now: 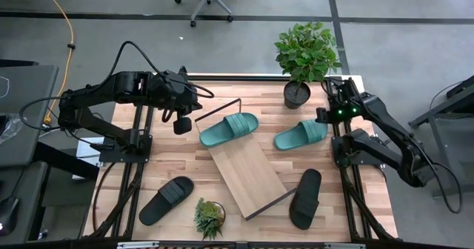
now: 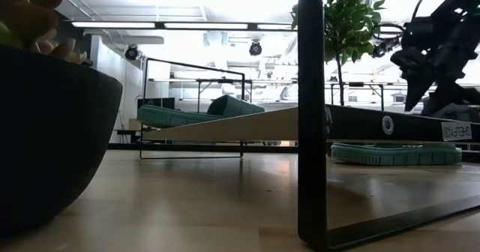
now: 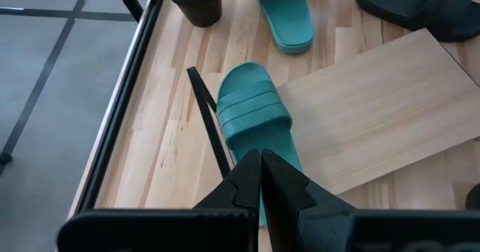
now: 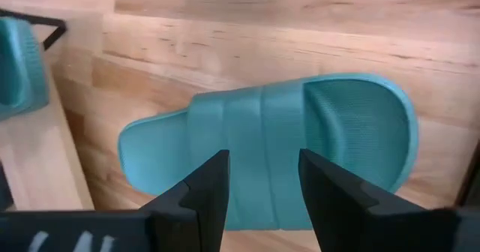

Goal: Pick and place slides into the shelf
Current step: Put the green slide on the shelf

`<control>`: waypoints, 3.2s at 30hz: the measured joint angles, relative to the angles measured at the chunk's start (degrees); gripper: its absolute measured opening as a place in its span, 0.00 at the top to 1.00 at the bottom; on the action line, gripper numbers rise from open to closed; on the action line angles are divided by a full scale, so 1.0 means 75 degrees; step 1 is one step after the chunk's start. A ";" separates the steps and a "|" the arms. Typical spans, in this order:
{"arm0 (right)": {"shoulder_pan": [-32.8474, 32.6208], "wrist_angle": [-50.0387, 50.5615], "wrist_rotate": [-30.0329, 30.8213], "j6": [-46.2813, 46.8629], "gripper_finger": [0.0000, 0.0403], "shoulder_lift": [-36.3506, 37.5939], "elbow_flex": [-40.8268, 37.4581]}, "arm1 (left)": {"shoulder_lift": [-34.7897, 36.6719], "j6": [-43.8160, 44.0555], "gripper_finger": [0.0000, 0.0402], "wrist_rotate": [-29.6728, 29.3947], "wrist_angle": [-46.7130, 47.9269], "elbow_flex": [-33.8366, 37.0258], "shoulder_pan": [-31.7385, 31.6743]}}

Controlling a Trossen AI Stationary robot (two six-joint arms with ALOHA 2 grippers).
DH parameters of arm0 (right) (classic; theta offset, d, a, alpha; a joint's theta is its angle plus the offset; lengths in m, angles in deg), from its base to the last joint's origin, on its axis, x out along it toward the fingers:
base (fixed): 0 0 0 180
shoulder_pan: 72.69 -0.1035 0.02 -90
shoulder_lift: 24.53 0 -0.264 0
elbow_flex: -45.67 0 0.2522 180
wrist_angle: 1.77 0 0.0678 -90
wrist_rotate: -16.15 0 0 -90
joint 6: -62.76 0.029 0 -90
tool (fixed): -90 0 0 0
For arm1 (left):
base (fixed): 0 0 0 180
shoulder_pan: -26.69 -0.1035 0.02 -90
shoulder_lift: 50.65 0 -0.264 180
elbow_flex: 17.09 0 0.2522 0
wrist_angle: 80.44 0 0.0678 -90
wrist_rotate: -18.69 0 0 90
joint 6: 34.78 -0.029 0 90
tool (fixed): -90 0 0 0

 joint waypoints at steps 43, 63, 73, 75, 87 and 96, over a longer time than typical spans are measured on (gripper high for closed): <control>0.0471 -0.0403 -0.0441 -0.0503 0.63 -0.2535 -0.0137 | 0.0000 -0.0152 0.99 -0.0012 0.0059 0.0000 0.0000; 0.0429 -0.0497 -0.1137 -0.0785 0.70 -0.2618 -0.0137 | 0.0000 -0.0152 0.99 -0.0012 0.0061 0.0000 0.0000; 0.0432 -0.0503 -0.1174 -0.0844 0.95 -0.2615 -0.0137 | -0.0001 -0.0149 0.99 -0.0009 0.0061 0.0000 0.0000; 0.0432 -0.0500 -0.1169 -0.0844 0.99 -0.2615 -0.0137 | 0.0000 -0.0149 0.99 -0.0009 0.0059 0.0000 0.0000; 0.0429 -0.0378 -0.1344 -0.0928 1.00 -0.2615 -0.0134 | -0.0001 -0.0147 0.99 -0.0009 0.0058 0.0000 0.0000; 0.0429 -0.0199 -0.1494 -0.1014 1.00 -0.2602 -0.0131 | 0.0000 -0.0149 0.99 -0.0009 0.0058 0.0000 -0.0003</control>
